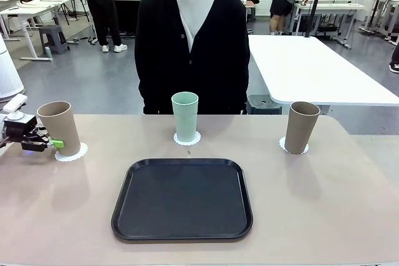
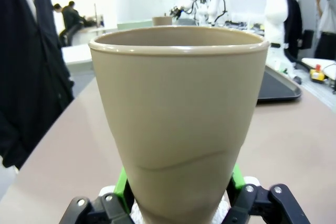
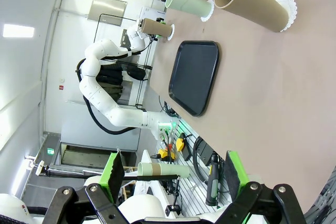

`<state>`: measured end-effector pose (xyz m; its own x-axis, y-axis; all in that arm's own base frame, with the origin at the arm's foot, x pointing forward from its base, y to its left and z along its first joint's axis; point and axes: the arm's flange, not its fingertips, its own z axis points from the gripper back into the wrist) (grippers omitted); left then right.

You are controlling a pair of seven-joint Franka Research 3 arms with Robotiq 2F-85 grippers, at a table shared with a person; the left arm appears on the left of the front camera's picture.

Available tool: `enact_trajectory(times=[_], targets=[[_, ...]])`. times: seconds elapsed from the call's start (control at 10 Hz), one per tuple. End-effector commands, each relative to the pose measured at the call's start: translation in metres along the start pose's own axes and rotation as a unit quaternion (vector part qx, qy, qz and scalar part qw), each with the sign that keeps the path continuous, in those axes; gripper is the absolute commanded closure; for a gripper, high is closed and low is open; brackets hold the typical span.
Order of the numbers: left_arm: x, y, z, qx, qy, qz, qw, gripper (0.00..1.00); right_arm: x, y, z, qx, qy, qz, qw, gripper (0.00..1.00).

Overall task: Place coasters on the table and set cups on them.
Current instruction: Take one Reusable plastic cup from the Flat Tray and place it on a coaster set by the human.

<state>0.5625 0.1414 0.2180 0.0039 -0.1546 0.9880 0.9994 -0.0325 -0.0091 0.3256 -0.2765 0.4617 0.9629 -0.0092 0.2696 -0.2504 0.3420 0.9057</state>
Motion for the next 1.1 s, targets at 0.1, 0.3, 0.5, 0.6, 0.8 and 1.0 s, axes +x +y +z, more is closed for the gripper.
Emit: enact_trajectory(times=[0.1, 0.3, 0.5, 0.6, 0.8, 1.0], targets=[[-0.0017, 0.0061, 0.0023, -0.002, -0.011, 0.017, 1.000, 0.17, -0.0017, 0.0007, 0.0012, -0.003, 0.005, 0.000, 1.000, 0.00], [-0.0023, 0.0053, 0.0032, -0.005, -0.013, 0.017, 1.000, 0.17, -0.0017, 0.0007, 0.0012, -0.003, 0.005, 0.000, 1.000, 0.00], [-0.0046, 0.0062, 0.0047, -0.003, -0.013, 0.022, 1.000, 0.17, -0.0017, 0.0007, 0.0012, -0.003, 0.005, 0.000, 1.000, 0.00], [-0.0062, 0.0059, 0.0040, -0.004, -0.013, 0.024, 1.000, 0.17, -0.0017, 0.0007, 0.0012, -0.003, 0.005, 0.000, 1.000, 0.00], [-0.0083, 0.0059, 0.0030, -0.010, -0.010, 0.029, 0.999, 0.00, -0.0017, 0.0007, 0.0012, -0.003, 0.005, 0.000, 1.000, 0.00], [-0.0084, 0.0059, 0.0044, -0.015, -0.006, 0.030, 0.999, 0.00, -0.0017, 0.0007, 0.0012, -0.003, 0.005, 0.000, 1.000, 0.00]])
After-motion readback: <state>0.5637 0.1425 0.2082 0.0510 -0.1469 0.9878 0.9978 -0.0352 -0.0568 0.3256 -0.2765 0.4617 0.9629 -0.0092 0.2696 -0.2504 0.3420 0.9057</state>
